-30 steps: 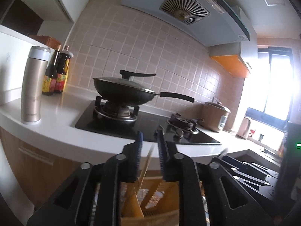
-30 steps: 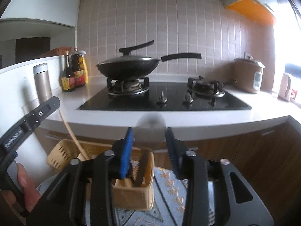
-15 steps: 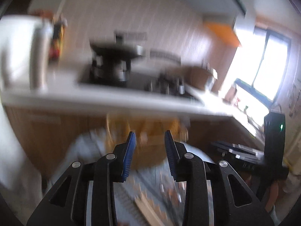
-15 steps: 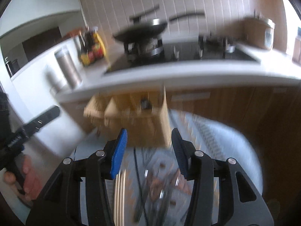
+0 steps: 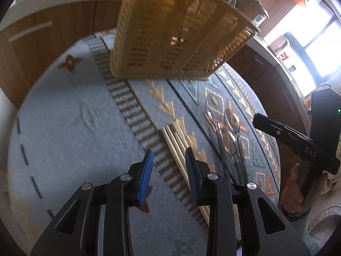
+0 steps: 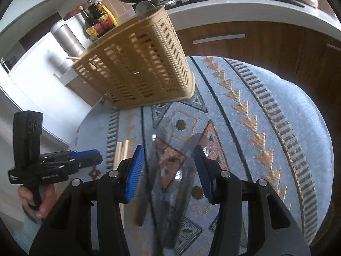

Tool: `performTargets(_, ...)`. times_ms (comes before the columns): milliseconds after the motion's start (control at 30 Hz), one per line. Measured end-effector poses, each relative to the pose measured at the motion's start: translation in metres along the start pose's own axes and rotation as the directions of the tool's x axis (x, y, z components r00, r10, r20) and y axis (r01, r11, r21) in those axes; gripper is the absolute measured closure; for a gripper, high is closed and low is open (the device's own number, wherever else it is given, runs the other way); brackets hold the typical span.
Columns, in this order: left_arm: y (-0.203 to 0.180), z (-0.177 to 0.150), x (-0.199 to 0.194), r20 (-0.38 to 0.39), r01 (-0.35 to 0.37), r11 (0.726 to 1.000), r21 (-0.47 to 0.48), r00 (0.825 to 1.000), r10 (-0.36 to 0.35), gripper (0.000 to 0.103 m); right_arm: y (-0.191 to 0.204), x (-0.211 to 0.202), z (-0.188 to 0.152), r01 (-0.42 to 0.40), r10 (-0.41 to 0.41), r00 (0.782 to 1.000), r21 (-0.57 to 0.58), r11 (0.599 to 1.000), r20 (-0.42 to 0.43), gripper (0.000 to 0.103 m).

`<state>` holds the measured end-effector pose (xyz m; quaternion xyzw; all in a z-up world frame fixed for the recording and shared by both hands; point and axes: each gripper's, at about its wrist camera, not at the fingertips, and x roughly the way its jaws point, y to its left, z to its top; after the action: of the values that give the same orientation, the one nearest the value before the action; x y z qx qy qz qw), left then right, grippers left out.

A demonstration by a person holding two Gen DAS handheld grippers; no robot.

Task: Organize utensils
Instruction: 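Withdraw both open tools from the basket back over the utensils, then grasp a pair of wooden chopsticks with the left tool while the right tool reaches clear spoons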

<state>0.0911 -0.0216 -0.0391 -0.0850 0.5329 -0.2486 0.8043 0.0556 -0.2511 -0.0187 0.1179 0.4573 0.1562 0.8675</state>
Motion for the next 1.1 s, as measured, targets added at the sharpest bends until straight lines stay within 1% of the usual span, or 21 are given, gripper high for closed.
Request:
performTargets(133,-0.004,-0.004,0.016,-0.028,0.006,1.0,0.002,1.0,-0.006,0.074,0.001,0.005,-0.009,0.034,-0.03,0.998,-0.054,0.998,0.063,0.057)
performTargets(200,-0.011,-0.005,0.017,-0.01,-0.02,0.999,0.028,1.0,0.02,0.074,0.0,0.007,-0.013,0.026,-0.02,0.996,-0.062,0.998,0.083,0.057)
performTargets(267,-0.019,-0.007,0.018,-0.001,-0.062,0.996,0.062,0.998,0.062,0.074,0.0,0.007,-0.014,0.033,-0.025,0.994,-0.07,0.997,0.103,0.057)
performTargets(333,-0.027,-0.009,0.019,0.01,-0.102,0.99,0.095,0.995,0.102,0.073,0.002,0.009,-0.014,0.063,-0.053,0.991,-0.08,0.995,0.119,0.057)
performTargets(433,-0.042,-0.015,0.021,0.04,-0.185,0.97,0.159,0.983,0.181,0.073,0.002,0.01,-0.014,0.084,-0.072,0.989,-0.085,0.993,0.131,0.057)
performTargets(467,-0.047,-0.018,0.023,0.055,-0.222,0.957,0.185,0.975,0.215,0.075,0.003,0.011,-0.015,0.09,-0.077,0.988,-0.089,0.992,0.133,0.057)
performTargets(533,-0.052,-0.019,0.023,0.077,-0.26,0.941,0.218,0.965,0.249,0.08,0.003,0.01,-0.016,0.097,-0.083,0.987,-0.094,0.991,0.14,0.057)
performTargets(567,-0.055,-0.019,0.024,0.08,-0.255,0.939,0.23,0.967,0.243,0.087,0.003,0.01,-0.016,0.1,-0.085,0.986,-0.096,0.99,0.146,0.057)
performTargets(633,-0.053,-0.019,0.022,0.062,-0.228,0.946,0.231,0.974,0.22,0.097,0.003,0.009,-0.017,0.099,-0.084,0.985,-0.094,0.991,0.15,0.057)
performTargets(667,-0.051,-0.018,0.02,0.054,-0.222,0.947,0.231,0.975,0.216,0.099,0.002,0.008,-0.017,0.097,-0.083,0.985,-0.092,0.991,0.151,0.057)
performTargets(700,-0.049,-0.018,0.019,0.051,-0.223,0.946,0.236,0.975,0.217,0.1,0.001,0.008,-0.017,0.096,-0.082,0.985,-0.088,0.992,0.152,0.057)
performTargets(767,-0.046,-0.019,0.017,0.035,-0.238,0.939,0.249,0.971,0.237,0.102,-0.001,0.008,-0.017,0.089,-0.076,0.985,-0.081,0.993,0.152,0.057)
performTargets(800,-0.043,-0.017,0.016,0.025,-0.227,0.944,0.241,0.973,0.228,0.102,-0.002,0.008,-0.017,0.086,-0.073,0.985,-0.08,0.993,0.154,0.057)
performTargets(833,-0.039,-0.015,0.013,0.012,-0.192,0.958,0.215,0.981,0.194,0.102,-0.002,0.008,-0.017,0.084,-0.071,0.985,-0.08,0.993,0.154,0.057)
performTargets(867,-0.036,-0.012,0.014,-0.001,-0.154,0.97,0.19,0.988,0.157,0.101,-0.002,0.008,-0.017,0.084,-0.071,0.985,-0.079,0.993,0.154,0.057)
performTargets(900,-0.032,-0.009,0.01,-0.009,-0.085,0.987,0.138,0.996,0.087,0.101,-0.002,0.008,-0.018,0.086,-0.073,0.985,-0.079,0.993,0.155,0.057)
performTargets(933,-0.031,-0.008,0.009,-0.006,-0.064,0.992,0.113,0.998,0.065,0.096,-0.002,0.008,-0.018,0.088,-0.075,0.985,-0.081,0.993,0.156,0.057)
performTargets(967,-0.031,-0.007,0.009,-0.003,-0.063,0.994,0.094,0.998,0.064,0.089,-0.002,0.008,-0.018,0.088,-0.074,0.985,-0.084,0.993,0.157,0.057)
performTargets(1033,-0.034,-0.005,0.013,-0.005,-0.121,0.988,0.096,0.993,0.122,0.085,-0.001,0.008,-0.019,0.087,-0.072,0.985,-0.086,0.992,0.156,0.057)
performTargets(1067,-0.036,-0.005,0.017,-0.022,-0.14,0.986,0.095,0.99,0.142,0.085,-0.001,0.008,-0.019,0.088,-0.073,0.985,-0.088,0.992,0.155,0.057)
performTargets(1100,-0.039,-0.004,0.017,-0.009,-0.15,0.984,0.098,0.988,0.151,0.083,-0.001,0.008,-0.019,0.091,-0.077,0.985,-0.089,0.992,0.154,0.057)
